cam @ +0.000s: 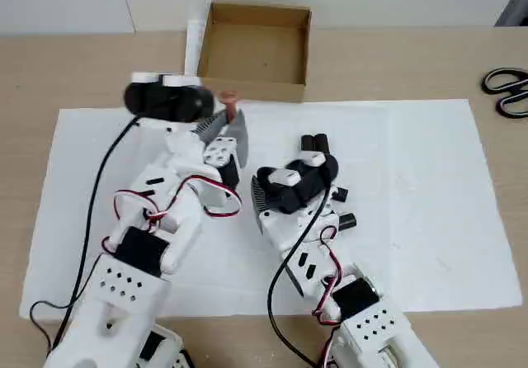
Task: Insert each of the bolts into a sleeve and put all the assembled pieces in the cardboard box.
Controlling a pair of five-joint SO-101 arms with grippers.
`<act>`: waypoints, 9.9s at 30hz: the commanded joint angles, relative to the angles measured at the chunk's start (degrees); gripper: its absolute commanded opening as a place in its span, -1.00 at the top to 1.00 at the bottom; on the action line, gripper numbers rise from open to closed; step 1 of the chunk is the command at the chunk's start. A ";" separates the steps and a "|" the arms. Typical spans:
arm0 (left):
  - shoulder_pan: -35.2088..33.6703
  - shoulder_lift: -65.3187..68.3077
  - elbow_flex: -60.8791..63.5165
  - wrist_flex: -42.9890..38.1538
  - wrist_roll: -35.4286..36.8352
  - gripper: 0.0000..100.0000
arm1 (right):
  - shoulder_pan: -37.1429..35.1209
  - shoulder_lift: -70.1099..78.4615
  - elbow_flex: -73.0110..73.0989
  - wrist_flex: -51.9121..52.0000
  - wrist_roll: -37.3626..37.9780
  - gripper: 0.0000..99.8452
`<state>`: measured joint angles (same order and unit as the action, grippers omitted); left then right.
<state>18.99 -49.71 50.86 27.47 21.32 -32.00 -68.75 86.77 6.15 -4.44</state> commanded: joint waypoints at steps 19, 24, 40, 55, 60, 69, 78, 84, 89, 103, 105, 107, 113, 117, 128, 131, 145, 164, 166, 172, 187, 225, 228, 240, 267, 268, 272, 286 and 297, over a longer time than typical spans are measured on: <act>3.60 -2.73 4.26 -8.00 -0.70 0.99 | -1.54 -4.44 4.13 -7.87 -0.44 0.99; 3.78 -2.81 7.25 -10.02 -0.70 0.99 | -1.54 -4.44 4.31 -8.13 -0.44 0.99; 5.98 -7.30 8.66 -9.93 -0.53 0.99 | -1.45 -4.44 4.31 -8.04 -0.44 0.99; 7.12 -7.47 14.11 -14.86 -0.62 0.99 | -1.45 -4.44 4.31 -8.04 -0.44 0.99; 7.21 -7.47 14.11 -14.86 -0.62 0.99 | -1.45 -4.44 4.31 -8.04 -0.44 0.99; 8.18 -7.47 14.11 -14.68 -0.53 0.99 | -1.45 -4.44 4.31 -8.04 -0.44 0.99; 8.00 -7.47 14.20 -13.71 -0.53 0.99 | -1.36 -4.44 4.31 -8.04 -0.44 0.99; 8.09 -7.56 14.02 -11.25 -0.62 0.99 | -1.27 -4.44 4.31 -8.04 -0.35 0.99; 8.00 -7.56 14.11 -11.25 -0.70 0.99 | -1.27 -4.44 4.31 -8.04 -0.35 0.99; 8.18 -7.56 13.85 -7.56 -1.93 0.99 | -1.27 -4.44 4.31 -8.04 -0.35 0.99; 8.18 -7.56 13.85 -7.47 -1.93 0.99 | -1.27 -4.44 4.31 -8.04 -0.35 0.99; 8.35 -7.56 13.67 -6.07 -2.55 0.99 | -1.27 -4.44 4.31 -8.04 -0.35 0.99; 8.35 -11.25 12.44 -0.97 -2.64 0.99 | -1.27 -4.44 4.31 -8.04 -0.35 0.99; 8.26 -11.60 12.62 -0.62 -2.64 0.99 | -1.27 -4.44 4.31 -8.04 -0.35 0.99; 8.35 -9.67 12.62 -0.97 -2.64 0.99 | -1.45 -4.44 4.31 -8.04 -0.26 0.99; 8.35 -9.41 12.62 -0.97 -2.64 0.99 | -1.45 -4.44 4.31 -8.04 -0.26 0.99; 8.09 -9.32 14.11 -3.43 -6.15 0.99 | -1.54 -4.44 4.40 -8.04 -0.18 0.99; 7.91 -5.80 14.02 -3.43 -5.98 0.99 | -1.63 -4.44 4.48 -8.04 -0.18 0.99; 7.91 -3.08 13.05 -3.43 -5.63 0.99 | -1.63 -4.44 4.48 -8.04 -0.18 0.99; 7.91 -2.29 10.86 -3.25 -4.48 0.99 | -1.63 -4.44 4.57 -8.04 -0.09 0.99; 7.91 -2.29 10.86 0.18 -4.40 0.89 | -1.63 -4.44 4.57 -8.04 -0.09 0.99; -19.87 -27.16 11.21 16.97 -6.33 0.77 | 0.84 -3.91 -0.70 0.84 -0.26 0.99; -28.31 -29.19 11.74 16.00 -12.57 0.77 | 3.30 -3.38 -8.09 9.89 -0.35 0.99; -34.02 -29.54 12.97 25.23 -19.43 0.77 | 11.30 31.25 -45.63 17.10 0.88 0.99; -34.02 -29.54 13.05 29.45 -21.45 0.77 | 17.19 127.43 -146.99 17.10 2.73 0.99; -34.02 -29.54 13.05 29.45 -21.45 0.77 | 17.27 129.27 -148.84 17.10 2.73 0.99; -33.93 -29.54 13.67 29.45 -21.45 0.77 | 17.54 135.87 -155.08 17.10 2.81 0.99; -33.85 -29.54 14.55 29.45 -21.45 0.77 | 17.36 143.96 -159.74 17.10 2.81 0.75; -33.85 -29.54 14.55 29.45 -21.45 0.77 | 17.54 143.25 -164.04 17.19 2.81 0.74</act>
<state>-14.86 -78.73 65.71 56.75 0.04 -15.03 76.31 -73.05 23.12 -2.42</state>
